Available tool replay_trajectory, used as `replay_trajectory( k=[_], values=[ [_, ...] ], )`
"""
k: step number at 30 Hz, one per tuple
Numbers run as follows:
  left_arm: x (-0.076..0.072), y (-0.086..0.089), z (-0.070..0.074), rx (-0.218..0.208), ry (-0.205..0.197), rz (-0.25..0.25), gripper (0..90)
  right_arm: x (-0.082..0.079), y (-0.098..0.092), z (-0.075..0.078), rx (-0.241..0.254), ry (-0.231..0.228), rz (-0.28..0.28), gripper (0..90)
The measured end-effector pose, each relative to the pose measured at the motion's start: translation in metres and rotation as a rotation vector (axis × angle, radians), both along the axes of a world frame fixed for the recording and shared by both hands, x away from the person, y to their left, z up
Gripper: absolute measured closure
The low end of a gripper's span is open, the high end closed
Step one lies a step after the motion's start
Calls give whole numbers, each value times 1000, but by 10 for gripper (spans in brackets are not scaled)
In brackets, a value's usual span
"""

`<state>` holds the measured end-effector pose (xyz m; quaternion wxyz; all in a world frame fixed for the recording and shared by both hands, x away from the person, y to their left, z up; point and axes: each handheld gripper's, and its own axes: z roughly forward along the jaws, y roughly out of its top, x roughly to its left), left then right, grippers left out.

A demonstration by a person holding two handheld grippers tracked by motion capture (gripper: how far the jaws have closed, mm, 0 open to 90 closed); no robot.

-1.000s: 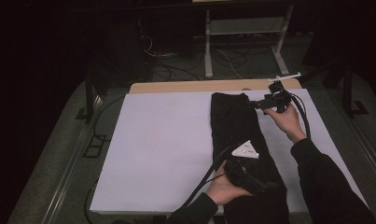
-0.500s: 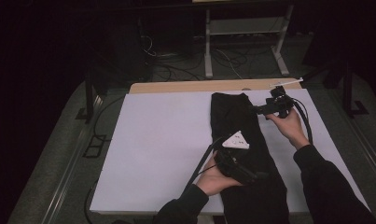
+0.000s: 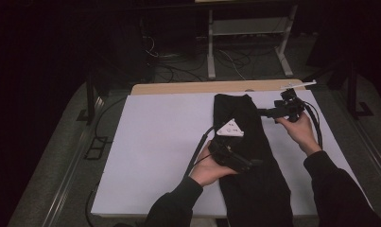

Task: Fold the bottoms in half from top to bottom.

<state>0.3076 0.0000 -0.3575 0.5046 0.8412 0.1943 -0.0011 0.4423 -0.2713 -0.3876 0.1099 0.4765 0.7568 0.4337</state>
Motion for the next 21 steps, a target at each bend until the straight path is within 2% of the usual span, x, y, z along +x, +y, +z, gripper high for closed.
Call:
replay_trajectory(
  k=[3,10,15,19,21],
  values=[
    [7,0,1,12,5,-2,0,0,-1,-1,-3,0,0,0],
    [22,-4,6,77,-33,-29,0,2,1,-4,-10,11,7,0],
    [29,-5,12,83,-54,-44,0,3,1,-5,-9,14,3,0],
    [34,-5,15,111,-76,-63,0,2,2,-5,-12,14,4,0],
    [38,-3,16,109,-73,-65,0,2,2,-5,-17,13,5,0]
  ],
)
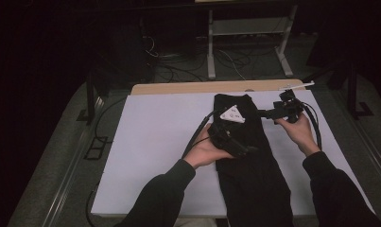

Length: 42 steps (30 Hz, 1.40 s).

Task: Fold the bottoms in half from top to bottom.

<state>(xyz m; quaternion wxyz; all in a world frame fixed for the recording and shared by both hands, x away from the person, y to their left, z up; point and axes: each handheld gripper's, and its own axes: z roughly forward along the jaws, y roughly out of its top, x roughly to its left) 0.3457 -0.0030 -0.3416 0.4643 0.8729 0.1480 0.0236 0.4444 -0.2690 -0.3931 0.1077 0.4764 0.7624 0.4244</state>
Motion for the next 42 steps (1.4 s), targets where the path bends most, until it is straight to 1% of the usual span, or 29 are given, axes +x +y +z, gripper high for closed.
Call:
replay_trajectory(
  k=[1,2,4,5,8,12,15,17,19,21,23,27,29,31,35,41,42],
  values=[
    [2,1,0,-2,-1,-1,0,0,0,0,0,-1,-1,0],
    [4,3,0,-12,4,0,0,0,0,0,2,-3,-1,0],
    [7,6,0,-50,42,-10,0,1,0,-1,7,-2,-2,0],
    [8,6,-1,-57,50,-19,0,1,0,-1,10,-2,-2,0],
    [10,4,-3,-55,38,-32,0,2,1,-3,4,2,2,0],
    [17,3,-7,-47,32,-26,0,2,-1,-3,8,6,-4,0],
    [25,6,-7,-33,19,-12,0,1,-3,-4,4,2,-4,0],
    [32,9,-7,-35,14,3,0,1,-5,-4,6,4,-6,0],
    [39,13,-6,-46,23,16,0,1,-7,-5,21,2,-13,0],
    [47,16,-7,-47,26,32,0,1,-8,-6,34,2,-16,0],
    [53,19,-7,-41,24,46,0,2,-8,-7,30,4,-15,0],
    [64,26,-5,-44,23,69,0,2,-7,-8,24,7,-10,0],
    [70,30,-5,-52,33,84,0,2,-7,-8,19,6,-9,0],
    [76,33,-5,-51,38,97,0,3,-7,-9,22,8,-10,0],
    [86,37,-3,-40,46,109,0,3,-7,-10,22,9,-11,0],
    [97,41,3,-33,36,127,0,4,-8,-9,18,12,-12,0],
    [99,42,3,-34,36,136,0,5,-8,-9,16,12,-12,0]
  ],
)
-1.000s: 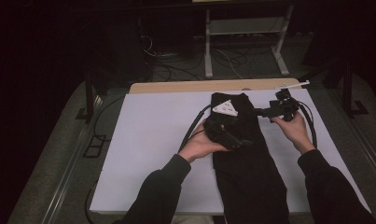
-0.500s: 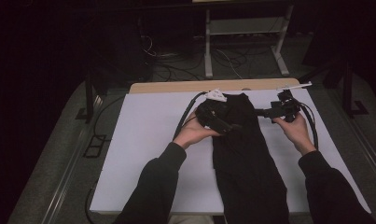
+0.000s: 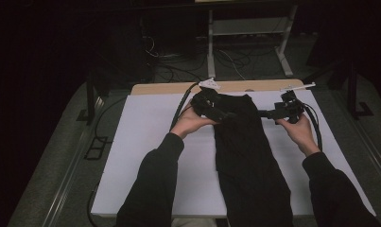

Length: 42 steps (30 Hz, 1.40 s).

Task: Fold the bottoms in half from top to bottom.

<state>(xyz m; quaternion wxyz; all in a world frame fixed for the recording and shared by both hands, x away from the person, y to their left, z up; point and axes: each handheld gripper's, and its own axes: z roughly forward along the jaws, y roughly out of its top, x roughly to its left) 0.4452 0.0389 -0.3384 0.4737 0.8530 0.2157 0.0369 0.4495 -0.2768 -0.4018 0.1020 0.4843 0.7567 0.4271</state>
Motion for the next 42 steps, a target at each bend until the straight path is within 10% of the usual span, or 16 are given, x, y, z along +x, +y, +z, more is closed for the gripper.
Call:
replay_trajectory(
  k=[27,42],
  values=[
    [52,29,-34,-25,85,219,0,22,4,0,-14,49,4,0],
    [68,32,-61,4,195,319,0,34,2,-15,1,176,-24,7]
  ],
)
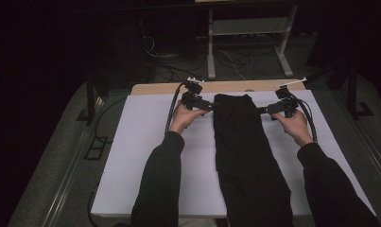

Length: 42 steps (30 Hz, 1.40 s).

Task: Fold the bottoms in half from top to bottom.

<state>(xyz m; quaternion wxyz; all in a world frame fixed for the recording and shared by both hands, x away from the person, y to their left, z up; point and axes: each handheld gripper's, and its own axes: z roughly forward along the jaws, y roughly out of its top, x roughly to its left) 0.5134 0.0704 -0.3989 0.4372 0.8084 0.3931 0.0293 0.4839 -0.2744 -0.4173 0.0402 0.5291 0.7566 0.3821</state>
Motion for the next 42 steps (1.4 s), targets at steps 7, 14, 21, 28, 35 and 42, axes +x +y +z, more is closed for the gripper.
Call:
replay_trajectory(
  k=[7,14,21,28,35,42],
  values=[
    [3,-2,-16,22,81,-12,0,5,4,-12,9,58,21,137],
    [6,-1,-32,27,148,2,11,9,8,-20,6,95,-10,174],
    [4,-1,-46,-1,151,7,90,11,6,-24,26,111,-33,228],
    [4,-8,-52,-38,163,2,196,12,6,-28,29,125,-48,293],
    [5,-11,-55,-76,179,21,327,12,12,-29,23,122,-38,398],
    [6,-14,-58,-85,204,53,568,11,14,-30,6,121,-100,625]
  ],
)
